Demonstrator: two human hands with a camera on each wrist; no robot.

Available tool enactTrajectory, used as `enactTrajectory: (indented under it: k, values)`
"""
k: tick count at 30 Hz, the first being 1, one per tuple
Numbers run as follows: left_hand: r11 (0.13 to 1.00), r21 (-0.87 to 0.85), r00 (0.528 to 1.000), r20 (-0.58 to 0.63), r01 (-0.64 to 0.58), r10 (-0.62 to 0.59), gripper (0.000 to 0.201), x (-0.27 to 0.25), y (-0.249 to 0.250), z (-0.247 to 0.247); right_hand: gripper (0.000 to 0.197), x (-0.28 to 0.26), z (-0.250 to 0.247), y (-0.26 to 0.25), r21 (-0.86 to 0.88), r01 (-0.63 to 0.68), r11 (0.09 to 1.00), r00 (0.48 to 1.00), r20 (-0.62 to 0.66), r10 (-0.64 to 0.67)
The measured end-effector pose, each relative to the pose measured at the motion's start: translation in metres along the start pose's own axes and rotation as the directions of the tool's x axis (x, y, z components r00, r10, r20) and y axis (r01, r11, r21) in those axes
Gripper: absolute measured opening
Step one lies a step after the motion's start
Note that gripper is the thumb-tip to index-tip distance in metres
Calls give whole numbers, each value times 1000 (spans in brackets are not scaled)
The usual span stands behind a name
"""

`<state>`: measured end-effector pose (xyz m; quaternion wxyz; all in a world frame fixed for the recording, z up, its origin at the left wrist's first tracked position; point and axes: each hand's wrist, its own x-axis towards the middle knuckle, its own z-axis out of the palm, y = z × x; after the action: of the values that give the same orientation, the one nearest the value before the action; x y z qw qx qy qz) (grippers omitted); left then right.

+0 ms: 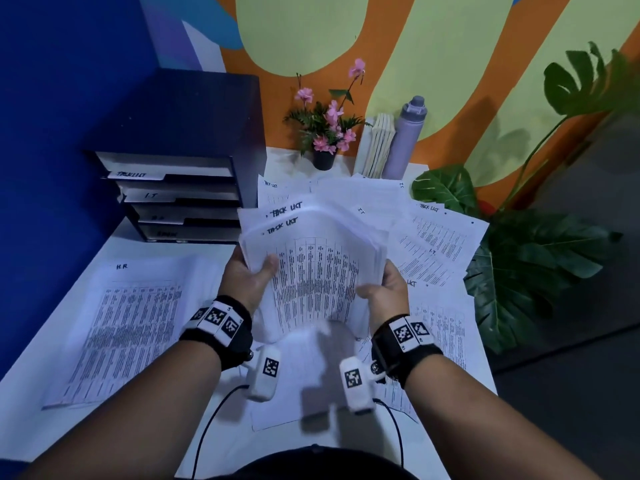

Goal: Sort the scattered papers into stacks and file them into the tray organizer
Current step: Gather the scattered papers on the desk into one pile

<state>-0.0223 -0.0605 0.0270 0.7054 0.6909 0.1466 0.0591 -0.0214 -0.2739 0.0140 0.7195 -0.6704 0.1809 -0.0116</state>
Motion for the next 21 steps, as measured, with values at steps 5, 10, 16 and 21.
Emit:
enactTrajectory:
  k: [5,10,16,21]
  values:
    - [982,186,994,93,43,-61,34,-12,-20,-8,52,-6,5,13,7,-41,999,997,58,41]
    - [911,393,977,114,123,-181,37,-11,-53,-15,28,-8,8,22,-330,-44,943,997,45,62]
    - [887,438,989,-80,147,-124,32,12,-34,-66,53,-12,52,6,-329,-89,940,967,197,160]
    - [768,602,975,-170,220,-147,41,21,-46,-152,36,-34,125,31,-598,69,799,945,297,140]
